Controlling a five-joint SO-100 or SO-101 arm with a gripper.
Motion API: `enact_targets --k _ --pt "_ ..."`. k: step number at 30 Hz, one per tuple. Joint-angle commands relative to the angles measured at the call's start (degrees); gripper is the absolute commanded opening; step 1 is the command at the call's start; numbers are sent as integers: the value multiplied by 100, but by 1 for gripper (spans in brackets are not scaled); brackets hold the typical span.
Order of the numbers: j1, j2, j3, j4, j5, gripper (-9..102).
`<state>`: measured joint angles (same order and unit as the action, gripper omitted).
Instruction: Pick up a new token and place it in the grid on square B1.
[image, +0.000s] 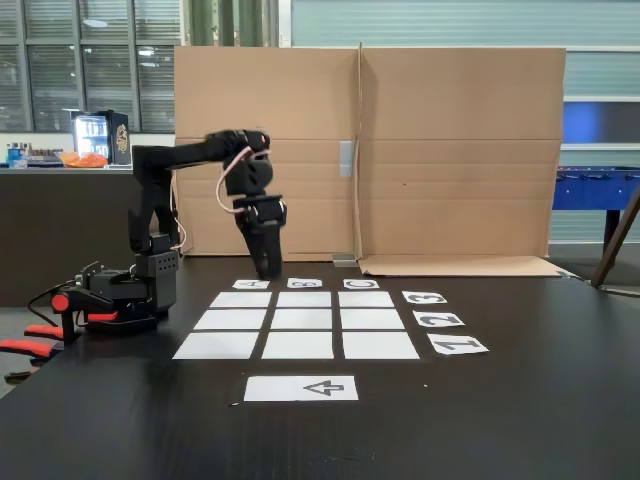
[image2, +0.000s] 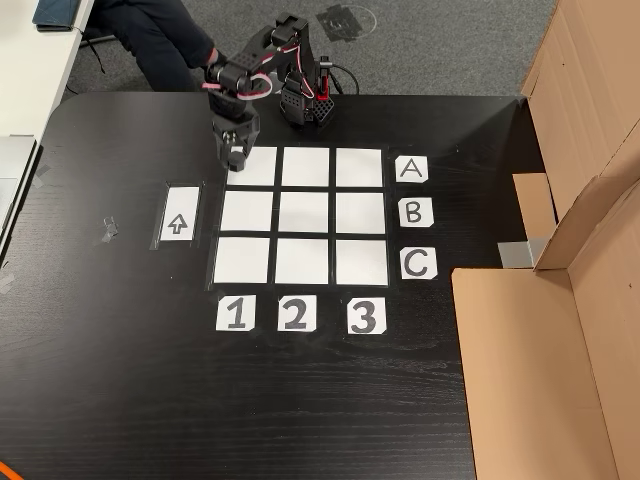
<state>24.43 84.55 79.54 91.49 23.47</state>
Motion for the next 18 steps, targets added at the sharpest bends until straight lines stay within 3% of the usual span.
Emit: enact_targets --k 1,18 --pt "-44 -316 0 -123 0 12" --pt "-211 -1837 -167 -853 -9 12"
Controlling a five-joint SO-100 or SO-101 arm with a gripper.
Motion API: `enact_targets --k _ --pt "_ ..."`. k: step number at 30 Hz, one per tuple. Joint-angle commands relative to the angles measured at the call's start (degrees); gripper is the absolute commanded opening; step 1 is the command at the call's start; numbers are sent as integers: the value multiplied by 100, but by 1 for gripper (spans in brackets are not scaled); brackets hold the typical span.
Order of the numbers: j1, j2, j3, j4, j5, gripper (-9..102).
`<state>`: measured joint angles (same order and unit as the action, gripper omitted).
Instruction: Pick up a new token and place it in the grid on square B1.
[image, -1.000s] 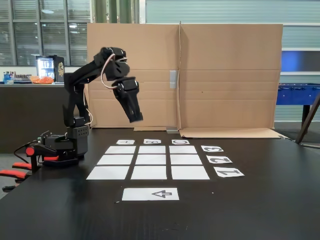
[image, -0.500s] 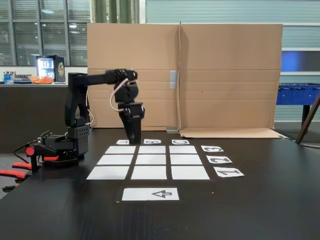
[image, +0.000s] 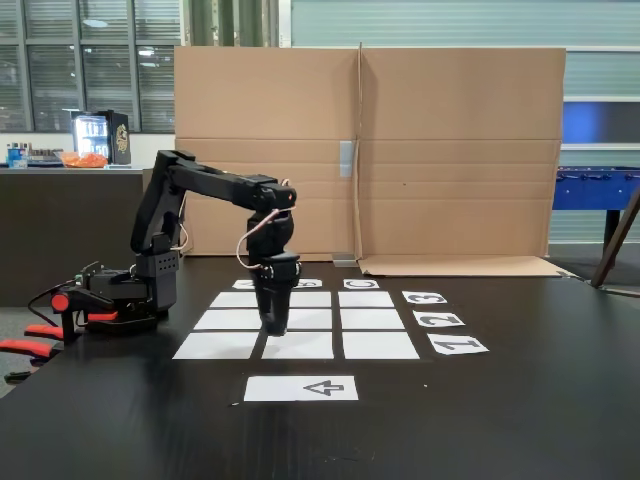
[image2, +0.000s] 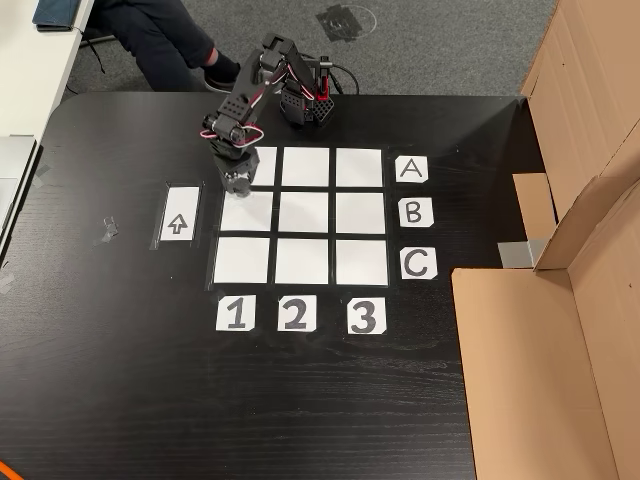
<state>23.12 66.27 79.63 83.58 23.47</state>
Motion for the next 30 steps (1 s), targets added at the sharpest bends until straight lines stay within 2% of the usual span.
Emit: enact_targets --k 1,30 --pt "-105 -44 -193 -97 -9 12" --pt "-466 -879 -853 -519 18 12"
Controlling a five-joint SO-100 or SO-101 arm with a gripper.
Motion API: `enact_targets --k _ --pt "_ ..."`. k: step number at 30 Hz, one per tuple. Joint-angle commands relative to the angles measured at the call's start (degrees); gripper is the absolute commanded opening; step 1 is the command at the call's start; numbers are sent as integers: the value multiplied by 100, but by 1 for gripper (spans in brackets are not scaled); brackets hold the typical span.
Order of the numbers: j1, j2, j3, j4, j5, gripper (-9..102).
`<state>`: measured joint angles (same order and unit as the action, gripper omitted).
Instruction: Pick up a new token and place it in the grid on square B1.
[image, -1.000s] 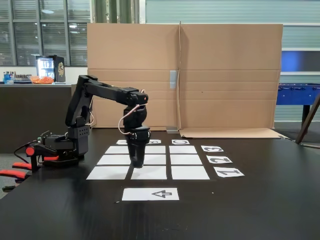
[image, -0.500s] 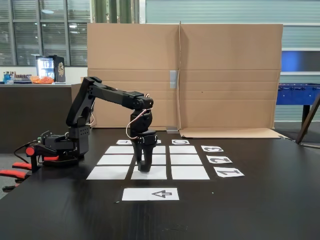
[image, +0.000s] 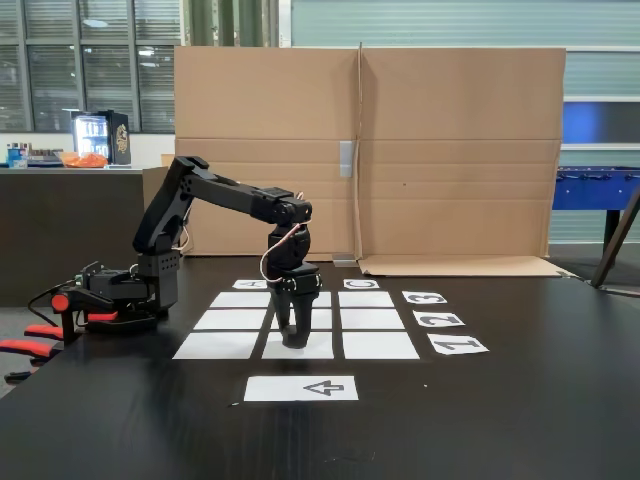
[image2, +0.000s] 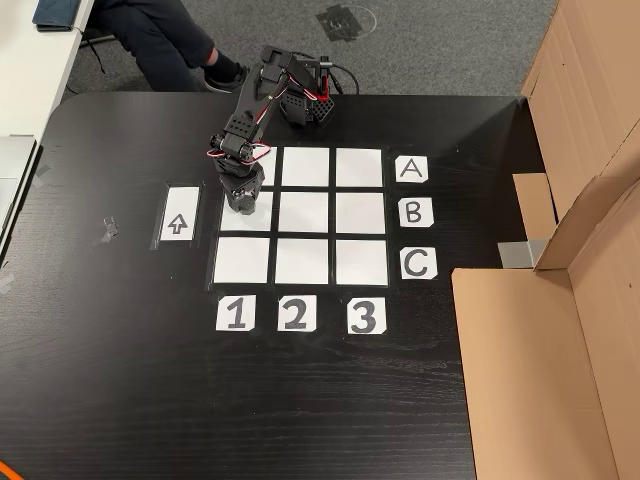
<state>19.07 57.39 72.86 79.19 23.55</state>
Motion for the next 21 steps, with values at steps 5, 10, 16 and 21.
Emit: enact_targets --k 5,10,16,21 --pt "-62 -53 -185 -105 9 12" --pt "-18 -53 -167 -105 9 13" --pt "0 -9 -88 -105 26 14" --pt "26 18 -26 -105 44 20"
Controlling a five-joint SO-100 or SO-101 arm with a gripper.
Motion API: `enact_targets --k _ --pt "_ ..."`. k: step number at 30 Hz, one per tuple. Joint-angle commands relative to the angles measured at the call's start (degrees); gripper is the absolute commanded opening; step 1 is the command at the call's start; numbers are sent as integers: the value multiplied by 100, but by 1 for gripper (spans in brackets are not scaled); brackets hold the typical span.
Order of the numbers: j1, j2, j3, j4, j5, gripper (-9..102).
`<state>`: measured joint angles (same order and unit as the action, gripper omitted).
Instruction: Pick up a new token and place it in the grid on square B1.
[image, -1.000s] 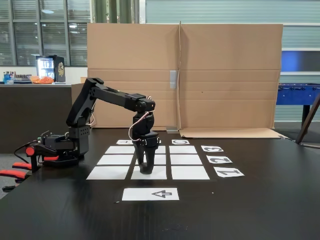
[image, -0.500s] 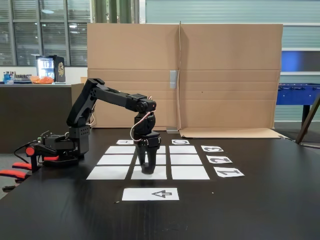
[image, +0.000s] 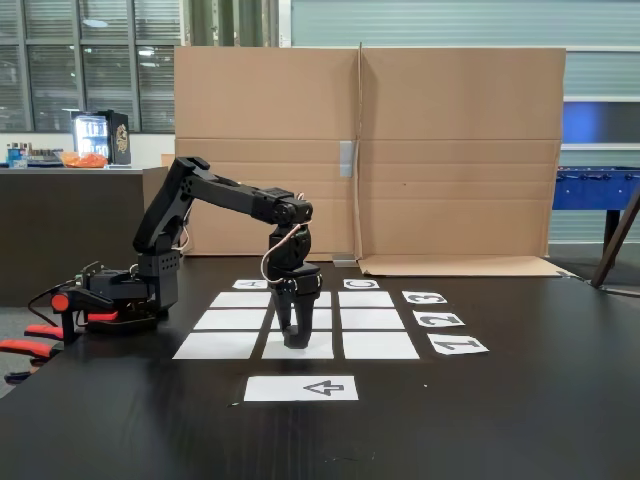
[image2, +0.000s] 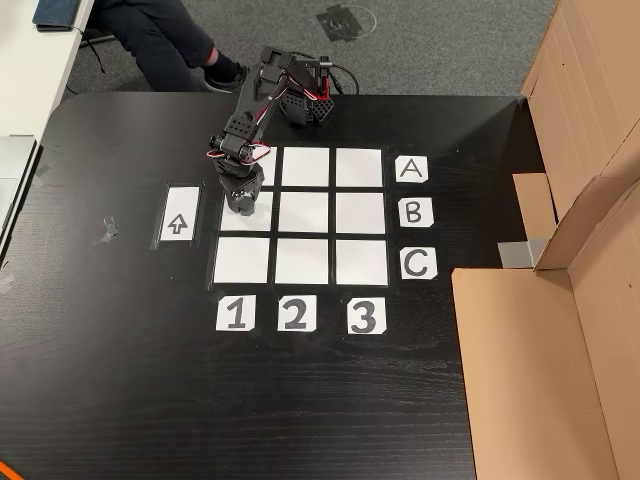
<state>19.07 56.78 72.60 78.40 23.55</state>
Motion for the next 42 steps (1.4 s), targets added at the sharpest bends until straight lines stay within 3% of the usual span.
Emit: enact_targets --k 1,15,42 --pt "26 79 9 -26 44 21" --pt "26 773 448 -26 88 31" --pt "1011 4649 686 844 -114 31"
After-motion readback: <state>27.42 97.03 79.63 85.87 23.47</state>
